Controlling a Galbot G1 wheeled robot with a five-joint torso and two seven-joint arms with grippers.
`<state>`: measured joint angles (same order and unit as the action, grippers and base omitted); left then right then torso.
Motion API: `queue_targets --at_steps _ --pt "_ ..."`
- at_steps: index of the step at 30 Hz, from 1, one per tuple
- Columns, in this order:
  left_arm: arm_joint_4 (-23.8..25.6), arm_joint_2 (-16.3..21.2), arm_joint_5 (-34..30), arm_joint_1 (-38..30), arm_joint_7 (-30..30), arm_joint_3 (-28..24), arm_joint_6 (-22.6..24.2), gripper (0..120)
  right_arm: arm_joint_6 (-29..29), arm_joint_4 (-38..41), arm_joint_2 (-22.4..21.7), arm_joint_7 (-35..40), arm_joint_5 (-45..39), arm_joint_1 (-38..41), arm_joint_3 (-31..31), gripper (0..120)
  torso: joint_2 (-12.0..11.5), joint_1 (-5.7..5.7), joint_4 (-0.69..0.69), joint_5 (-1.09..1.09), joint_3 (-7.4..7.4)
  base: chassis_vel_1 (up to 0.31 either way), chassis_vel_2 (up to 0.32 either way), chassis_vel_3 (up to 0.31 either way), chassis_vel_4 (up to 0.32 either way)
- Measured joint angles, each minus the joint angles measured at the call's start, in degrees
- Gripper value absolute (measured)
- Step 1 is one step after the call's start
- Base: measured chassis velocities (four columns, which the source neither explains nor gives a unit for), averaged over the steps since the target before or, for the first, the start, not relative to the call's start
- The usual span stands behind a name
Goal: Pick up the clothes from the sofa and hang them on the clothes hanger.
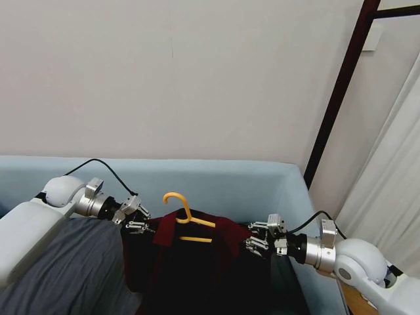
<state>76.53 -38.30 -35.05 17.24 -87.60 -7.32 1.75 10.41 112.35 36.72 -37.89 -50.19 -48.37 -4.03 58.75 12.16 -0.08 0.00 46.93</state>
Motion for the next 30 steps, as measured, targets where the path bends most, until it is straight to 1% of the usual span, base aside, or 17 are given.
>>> queue_targets --at_steps 5,7,9,11,13,14,16,18,19,20,22,24,25,27,28,30 --pt "-0.27 -0.80 0.06 -0.82 -0.02 -0.57 -0.01 2 0.07 -0.21 -0.15 -0.10 0.69 0.65 1.15 21 0.00 0.00 -0.01 0.00 0.00 0.000 0.000 0.000 0.000" --pt "-0.45 -1.16 0.08 -1.19 -0.03 -0.83 -0.05 2 0.18 -0.48 0.22 -0.16 1.61 0.92 2.23 27 0.00 0.00 -0.01 0.00 0.00 0.000 0.000 0.000 0.000" --pt "-0.41 -1.16 0.08 -1.11 -0.03 -0.83 -0.06 2 0.21 -0.52 0.29 -0.17 1.62 1.13 2.45 28 0.00 0.00 -0.01 0.00 0.00 0.000 0.000 0.000 0.000" --pt "-0.21 -1.19 0.07 -0.71 -0.03 -0.82 -0.09 2 0.26 -0.67 0.47 -0.17 1.68 1.65 2.88 35 0.00 0.00 0.00 0.00 0.00 0.000 0.000 0.000 0.000" --pt "-0.13 -1.30 0.07 -0.41 -0.02 -0.72 -0.10 2 0.28 -0.85 0.57 -0.18 1.71 1.96 3.15 46 0.00 0.00 0.00 0.00 0.00 0.000 0.000 0.000 0.000" --pt "-0.13 -1.30 0.07 -0.41 -0.02 -0.72 -0.10 2 0.28 -0.85 0.57 -0.18 1.71 1.96 3.15 46 0.00 0.00 0.00 0.00 0.00 0.000 0.000 0.000 0.000" --pt "-0.23 -1.56 0.07 -0.32 -0.02 -0.58 -0.13 2 0.29 -1.03 0.58 -0.25 1.71 2.04 3.30 54 0.00 0.00 0.00 0.00 0.00 0.000 0.000 0.000 0.000" --pt "-0.30 -1.69 0.06 -0.32 -0.02 -0.56 -0.15 2 0.29 -1.08 0.58 -0.37 1.75 2.04 3.35 59 0.00 0.00 0.00 0.00 0.00 0.000 0.000 0.000 0.000" --pt "-0.41 -1.87 0.07 -0.34 -0.02 -0.55 -0.18 2 0.28 -1.15 0.53 -0.67 2.02 2.03 3.37 66 0.00 0.00 0.00 0.00 0.00 0.000 0.000 0.000 0.000" --pt "-0.41 -1.87 0.07 -0.34 -0.02 -0.55 -0.18 2 0.28 -1.15 0.53 -0.67 2.02 2.03 3.37 66 0.00 0.00 0.00 0.00 0.00 0.000 0.000 0.000 0.000" --pt "-0.51 -2.14 0.06 -0.47 -0.02 -0.50 -0.20 2 0.30 -1.23 0.44 -1.06 2.76 1.91 3.37 73 0.00 0.00 0.00 0.00 0.00 0.000 0.000 0.000 0.000" --pt "-0.55 -2.37 0.05 -0.63 -0.02 -0.46 -0.21 2 0.43 -1.25 0.37 -1.26 3.55 1.70 3.25 68 0.00 0.00 0.00 0.00 0.00 0.000 0.000 0.000 0.000" --pt "-0.55 -2.37 0.05 -0.63 -0.02 -0.46 -0.21 2 0.43 -1.25 0.37 -1.26 3.55 1.70 3.25 68 0.00 0.00 0.00 0.00 0.00 0.000 0.000 0.000 0.000" --pt "-0.57 -2.62 0.04 -0.77 -0.04 -0.44 -0.21 2 0.59 -1.24 0.26 -1.54 4.45 1.32 2.95 58 0.00 0.00 -0.01 0.00 0.00 0.000 0.000 0.000 0.000" --pt "-0.57 -2.62 0.04 -0.77 -0.04 -0.44 -0.21 2 0.61 -1.24 0.26 -1.55 4.51 1.30 2.93 58 0.00 0.00 -0.01 0.00 0.00 0.000 0.000 0.000 0.000" --pt "-0.58 -2.70 -0.01 -0.90 -0.06 -0.43 -0.22 2 0.81 -1.19 0.11 -1.87 5.41 0.80 2.52 46 0.00 0.00 -0.01 0.00 0.00 0.000 0.000 0.000 0.000"
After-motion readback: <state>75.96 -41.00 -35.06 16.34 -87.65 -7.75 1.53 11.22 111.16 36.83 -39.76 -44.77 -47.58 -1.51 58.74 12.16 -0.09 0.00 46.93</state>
